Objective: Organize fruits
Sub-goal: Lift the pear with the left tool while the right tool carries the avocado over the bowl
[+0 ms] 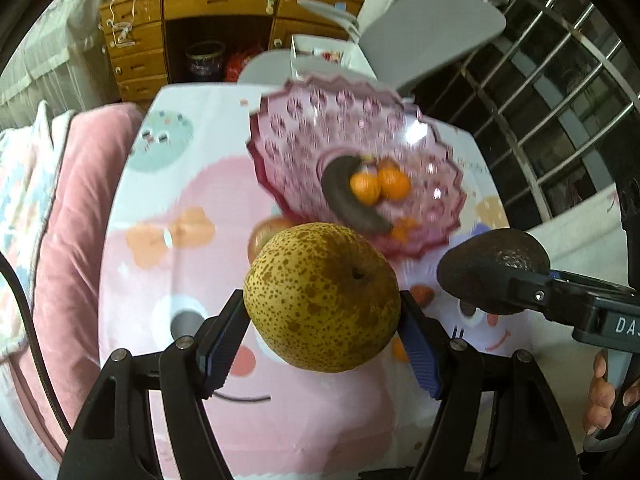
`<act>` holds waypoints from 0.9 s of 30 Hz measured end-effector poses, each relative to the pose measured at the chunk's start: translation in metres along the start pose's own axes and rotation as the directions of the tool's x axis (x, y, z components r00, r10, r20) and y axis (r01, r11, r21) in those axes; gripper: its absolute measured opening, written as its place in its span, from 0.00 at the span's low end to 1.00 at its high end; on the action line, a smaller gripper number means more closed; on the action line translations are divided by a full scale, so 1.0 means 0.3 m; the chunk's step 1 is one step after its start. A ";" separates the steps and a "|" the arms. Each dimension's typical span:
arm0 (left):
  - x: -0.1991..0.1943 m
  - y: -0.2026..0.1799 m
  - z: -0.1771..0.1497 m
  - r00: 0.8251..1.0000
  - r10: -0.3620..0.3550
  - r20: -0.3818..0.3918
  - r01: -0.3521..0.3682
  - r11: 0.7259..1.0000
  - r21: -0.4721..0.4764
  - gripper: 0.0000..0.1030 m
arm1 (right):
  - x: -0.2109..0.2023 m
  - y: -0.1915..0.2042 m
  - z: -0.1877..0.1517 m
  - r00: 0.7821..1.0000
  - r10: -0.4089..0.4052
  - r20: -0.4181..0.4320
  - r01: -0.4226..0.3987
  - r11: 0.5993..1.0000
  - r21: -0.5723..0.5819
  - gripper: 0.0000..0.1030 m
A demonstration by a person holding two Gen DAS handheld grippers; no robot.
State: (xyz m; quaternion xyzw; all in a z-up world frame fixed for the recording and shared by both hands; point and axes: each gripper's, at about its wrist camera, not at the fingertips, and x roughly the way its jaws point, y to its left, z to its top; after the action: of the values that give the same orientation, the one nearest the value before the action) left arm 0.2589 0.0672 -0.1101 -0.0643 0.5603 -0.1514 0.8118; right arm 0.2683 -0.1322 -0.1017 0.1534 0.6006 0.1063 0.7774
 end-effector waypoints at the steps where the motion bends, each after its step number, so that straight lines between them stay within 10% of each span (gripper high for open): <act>1: -0.010 -0.001 0.019 1.000 0.001 0.017 -0.001 1.000 0.002 0.69 | -0.013 0.001 0.014 1.000 -0.001 0.012 0.001 1.000 -0.010 0.57; 13: 0.050 -0.008 0.223 0.992 0.009 0.127 -0.006 1.000 -0.017 0.69 | -0.027 -0.032 0.210 0.989 -0.029 0.148 0.040 0.997 -0.070 0.57; 27: 0.311 0.003 0.338 0.995 0.062 0.072 -0.060 0.998 -0.029 0.70 | 0.186 -0.184 0.376 0.981 0.004 0.192 0.005 0.999 -0.046 0.57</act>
State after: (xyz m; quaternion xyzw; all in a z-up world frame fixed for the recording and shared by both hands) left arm 0.3836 0.0319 -0.1565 -0.0634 0.5341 -0.1164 0.8350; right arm 0.3905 -0.1765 -0.1460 0.1448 0.5201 0.1050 0.8351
